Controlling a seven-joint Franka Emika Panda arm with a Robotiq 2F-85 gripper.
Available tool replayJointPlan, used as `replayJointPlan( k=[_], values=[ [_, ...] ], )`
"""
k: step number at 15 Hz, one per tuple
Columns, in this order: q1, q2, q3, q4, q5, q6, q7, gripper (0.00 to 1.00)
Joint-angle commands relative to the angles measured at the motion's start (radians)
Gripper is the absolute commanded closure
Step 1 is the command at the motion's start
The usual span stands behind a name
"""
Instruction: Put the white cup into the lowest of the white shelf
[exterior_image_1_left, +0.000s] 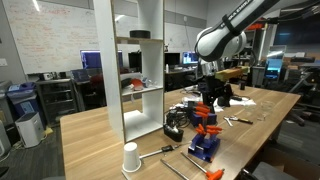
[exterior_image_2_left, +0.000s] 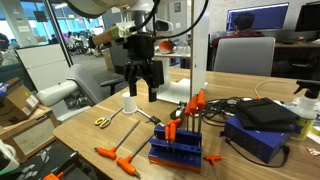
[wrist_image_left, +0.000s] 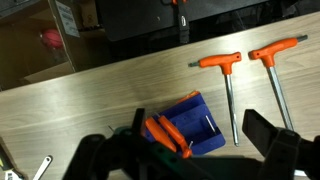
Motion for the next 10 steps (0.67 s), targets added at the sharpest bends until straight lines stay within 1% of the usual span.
replayJointPlan(
  k=[1, 4, 10],
  values=[
    [0.020, -0.003, -0.016, -0.002, 0.008, 0.008, -0.006, 0.00],
    [0.046, -0.003, -0.008, 0.002, 0.048, 0.031, -0.013, 0.00],
    [0.138, 0.047, 0.026, 0.042, 0.218, 0.149, -0.009, 0.00]
  ],
)
